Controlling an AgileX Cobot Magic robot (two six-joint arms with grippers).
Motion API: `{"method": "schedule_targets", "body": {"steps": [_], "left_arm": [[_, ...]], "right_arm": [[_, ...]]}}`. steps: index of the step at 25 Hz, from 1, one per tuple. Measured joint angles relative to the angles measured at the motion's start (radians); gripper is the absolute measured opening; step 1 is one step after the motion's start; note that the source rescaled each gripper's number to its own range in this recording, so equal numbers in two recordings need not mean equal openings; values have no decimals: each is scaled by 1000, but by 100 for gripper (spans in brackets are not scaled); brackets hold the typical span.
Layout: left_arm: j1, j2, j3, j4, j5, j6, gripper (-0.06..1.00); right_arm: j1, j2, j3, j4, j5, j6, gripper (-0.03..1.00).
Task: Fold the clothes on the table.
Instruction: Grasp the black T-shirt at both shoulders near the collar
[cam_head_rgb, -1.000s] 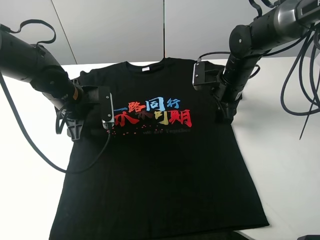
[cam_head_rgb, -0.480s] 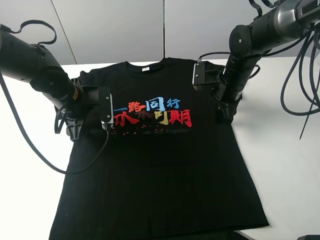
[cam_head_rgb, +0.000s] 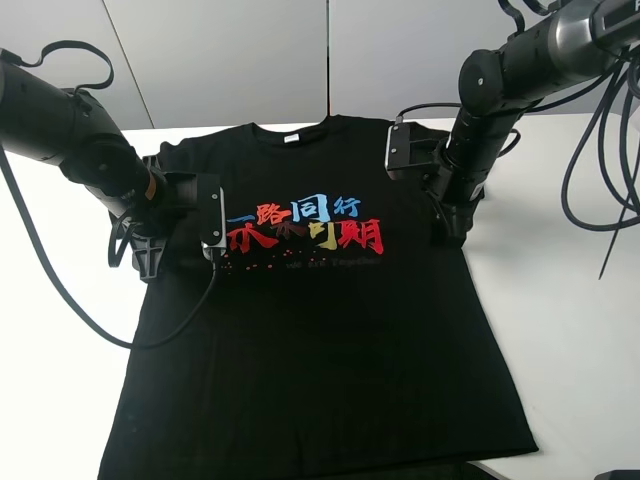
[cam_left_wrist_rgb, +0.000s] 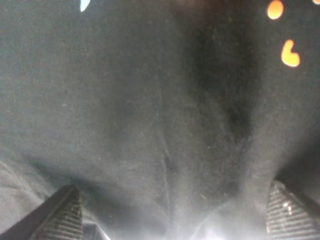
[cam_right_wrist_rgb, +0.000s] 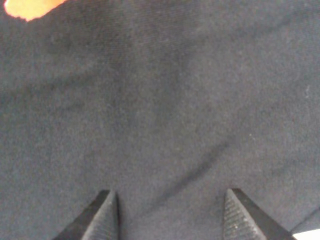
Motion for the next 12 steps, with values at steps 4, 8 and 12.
{"method": "schedule_targets", "body": {"steps": [4, 8, 12], "left_arm": [[0, 4, 0, 0, 0, 0, 62], [0, 6, 0, 0, -24, 0, 56], [0, 24, -2, 0, -45, 0, 68]], "right_arm": [[0, 0, 0, 0, 0, 0, 60], [0, 0, 0, 0, 0, 0, 60], [0, 0, 0, 0, -2, 0, 60]]}}
